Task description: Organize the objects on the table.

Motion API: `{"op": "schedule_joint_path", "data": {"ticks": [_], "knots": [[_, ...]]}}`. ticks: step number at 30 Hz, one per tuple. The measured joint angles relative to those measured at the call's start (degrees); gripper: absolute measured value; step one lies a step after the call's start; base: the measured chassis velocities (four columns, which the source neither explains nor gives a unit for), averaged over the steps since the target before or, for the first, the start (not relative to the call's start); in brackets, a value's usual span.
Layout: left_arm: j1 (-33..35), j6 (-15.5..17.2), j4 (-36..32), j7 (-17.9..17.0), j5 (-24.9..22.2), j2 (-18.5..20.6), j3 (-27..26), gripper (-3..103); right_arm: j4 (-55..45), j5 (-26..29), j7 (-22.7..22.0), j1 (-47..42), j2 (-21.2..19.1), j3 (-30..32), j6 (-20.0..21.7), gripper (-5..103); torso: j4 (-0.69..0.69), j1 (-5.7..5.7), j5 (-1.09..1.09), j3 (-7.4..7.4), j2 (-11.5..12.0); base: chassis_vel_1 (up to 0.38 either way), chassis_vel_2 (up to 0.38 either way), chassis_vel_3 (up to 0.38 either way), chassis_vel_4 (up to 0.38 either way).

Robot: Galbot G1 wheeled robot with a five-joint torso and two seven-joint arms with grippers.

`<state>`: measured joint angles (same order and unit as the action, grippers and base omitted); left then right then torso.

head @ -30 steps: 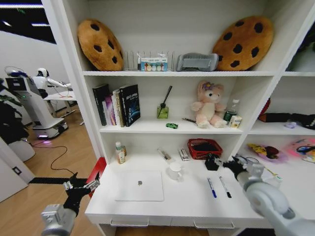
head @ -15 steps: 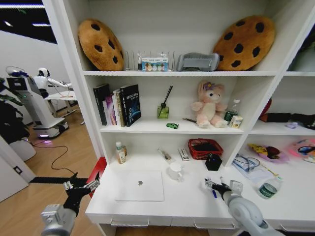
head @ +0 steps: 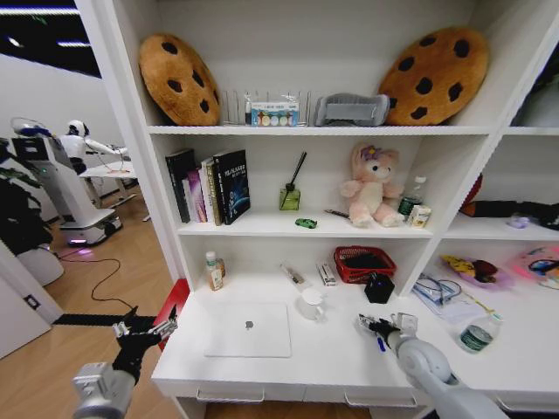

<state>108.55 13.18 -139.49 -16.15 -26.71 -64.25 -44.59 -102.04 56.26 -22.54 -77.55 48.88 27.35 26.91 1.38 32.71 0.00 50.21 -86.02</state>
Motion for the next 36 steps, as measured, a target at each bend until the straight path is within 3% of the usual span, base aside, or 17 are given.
{"op": "schedule_joint_path", "data": {"ticks": [3, 5, 7, 10, 12, 13, 16, 19, 20, 23, 26, 28, 29, 30, 31, 34, 36], "knots": [[0.00, 0.00, 0.00, 0.00, 0.00, 0.00, 0.00, 100, 0.20, 0.34, 0.39, -0.16, 0.00, 0.12, -0.05, 53, 0.00, 0.00, 0.00, 0.00, 0.00, 0.000, 0.000, 0.000, 0.000], [0.00, 0.00, 0.00, 0.00, 0.00, 0.00, 0.00, 100, 0.44, 0.65, 0.61, -0.23, 0.06, 0.18, -0.10, 53, 0.00, 0.00, -0.01, 0.00, 0.00, 0.000, 0.000, 0.000, 0.000], [0.00, 0.00, 0.00, 0.00, 0.00, 0.00, 0.00, 100, 0.59, 0.74, 0.76, -0.29, 0.12, 0.22, -0.12, 37, 0.00, 0.00, -0.01, 0.00, 0.00, 0.000, 0.000, 0.000, 0.000], [0.00, 0.00, 0.00, 0.00, 0.00, 0.00, 0.00, 100, 0.53, 1.43, 0.92, -0.62, 0.17, 0.68, 0.12, 25, -0.01, 0.00, -0.01, 0.00, 0.00, 0.000, 0.000, 0.000, 0.000], [0.00, 0.00, 0.00, 0.00, 0.00, 0.00, 0.00, 100, 0.55, 1.92, 1.01, -0.88, 0.18, 1.04, 0.31, 25, -0.01, 0.00, -0.01, -0.01, 0.00, 0.000, 0.000, 0.000, 0.000], [0.00, 0.00, 0.00, 0.00, 0.00, 0.00, 0.00, 100, 0.67, 2.13, 1.48, -1.18, 0.09, 1.46, 0.35, 15, -0.01, 0.00, 0.00, 0.00, -0.01, 0.000, 0.000, 0.000, 0.000], [0.00, 0.00, 0.00, 0.00, 0.00, 0.00, 0.00, 100, 0.53, 2.47, 2.75, -1.70, -0.23, 2.65, 0.02, 12, 0.00, 0.00, 0.01, 0.00, 0.00, 0.000, 0.000, 0.000, 0.000], [0.00, 0.00, 0.00, 0.00, 0.00, 0.00, 0.00, 100, -1.49, 1.54, 9.59, -1.75, -0.40, 4.79, -6.79, 12, 0.00, 0.00, 0.00, 0.00, 0.00, 0.000, 0.000, 0.000, 0.000], [0.00, 0.00, 0.00, 0.00, 0.00, 0.00, 0.00, 100, -1.49, 1.54, 9.59, -1.75, -0.40, 4.79, -6.79, 12, 0.00, 0.00, 0.00, 0.00, 0.00, 0.000, 0.000, 0.000, 0.000], [0.00, 0.00, 0.00, 0.00, 0.00, 0.00, 0.00, 100, -3.13, -3.36, 15.64, 0.07, -0.82, 5.69, -16.33, 12, -0.02, 0.00, 0.01, 0.00, 0.00, 0.000, 0.000, 0.000, 0.000], [0.00, 0.00, 0.00, 0.00, 0.00, 0.00, 0.00, 100, -2.75, -5.48, 17.42, 1.01, -0.92, 5.49, -19.97, 12, -0.01, 0.00, 0.00, 0.00, 0.00, 0.000, 0.000, 0.000, 0.000], [0.00, 0.00, 0.00, 0.00, 0.00, 0.00, 0.00, 100, 1.33, -13.93, 19.83, 3.84, -0.93, 4.17, -30.03, 12, 0.00, -0.01, 0.02, 0.00, 0.00, 0.000, 0.000, 0.000, 0.000], [0.00, 0.00, 0.00, 0.00, 0.00, 0.00, 0.00, 100, 1.33, -13.93, 19.83, 3.84, -0.93, 4.17, -30.03, 12, 0.00, -0.01, 0.02, 0.00, 0.00, 0.000, 0.000, 0.000, 0.000], [0.00, 0.00, 0.00, 0.00, 0.00, 0.00, 0.00, 100, 5.24, -19.63, 20.58, 5.82, -0.55, 3.23, -36.42, 12, -0.02, 0.00, 0.00, 0.00, 0.00, 0.000, 0.000, 0.000, 0.000], [0.00, 0.01, 0.00, 0.00, 0.00, 0.00, 0.00, 100, 7.42, -21.74, 20.40, 6.58, -0.15, 2.74, -39.69, 12, -0.02, 0.00, 0.00, 0.00, 0.00, 0.000, 0.000, 0.000, 0.000], [0.00, 0.00, 0.00, 0.00, 0.00, 0.00, 0.00, 100, 9.18, -22.78, 19.97, 6.99, 0.34, 2.41, -42.17, 12, 0.00, 0.00, 0.02, 0.00, 0.00, 0.000, 0.000, 0.000, 0.000], [0.00, 0.00, 0.00, 0.00, 0.00, 0.00, 0.00, 100, 13.89, -25.16, 18.31, 9.62, 1.45, 0.98, -47.27, 12, 0.02, 0.00, 0.01, 0.00, 0.00, 0.000, 0.000, 0.000, 0.000]]}}
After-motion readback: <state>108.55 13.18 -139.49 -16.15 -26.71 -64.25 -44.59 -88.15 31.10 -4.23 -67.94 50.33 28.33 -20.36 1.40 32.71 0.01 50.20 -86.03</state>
